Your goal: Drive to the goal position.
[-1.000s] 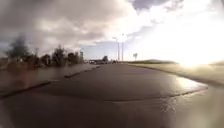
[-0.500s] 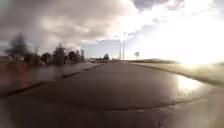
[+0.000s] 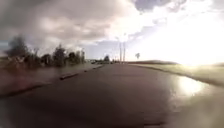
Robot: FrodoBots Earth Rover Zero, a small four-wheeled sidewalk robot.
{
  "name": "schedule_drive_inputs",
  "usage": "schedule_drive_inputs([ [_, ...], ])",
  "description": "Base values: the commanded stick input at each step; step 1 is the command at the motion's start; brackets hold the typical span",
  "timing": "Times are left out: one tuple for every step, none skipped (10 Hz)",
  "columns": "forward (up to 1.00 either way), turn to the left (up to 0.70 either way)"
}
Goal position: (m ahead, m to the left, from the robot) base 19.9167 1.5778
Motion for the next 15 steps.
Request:
schedule_drive_inputs([
  [0.7,0.0],
  [0.7,0.0],
  [0.7,0.0],
  [0.7,0.0],
  [0.7,0.0],
  [0.7,0.0],
  [0.7,0.0],
  [0.7,0.0],
  [0.7,0.0],
  [0.7,-0.05],
  [0.7,-0.14],
  [0.7,-0.14],
  [0.7,-0.14],
  [0.7,-0.14],
  [0.7,-0.14],
])
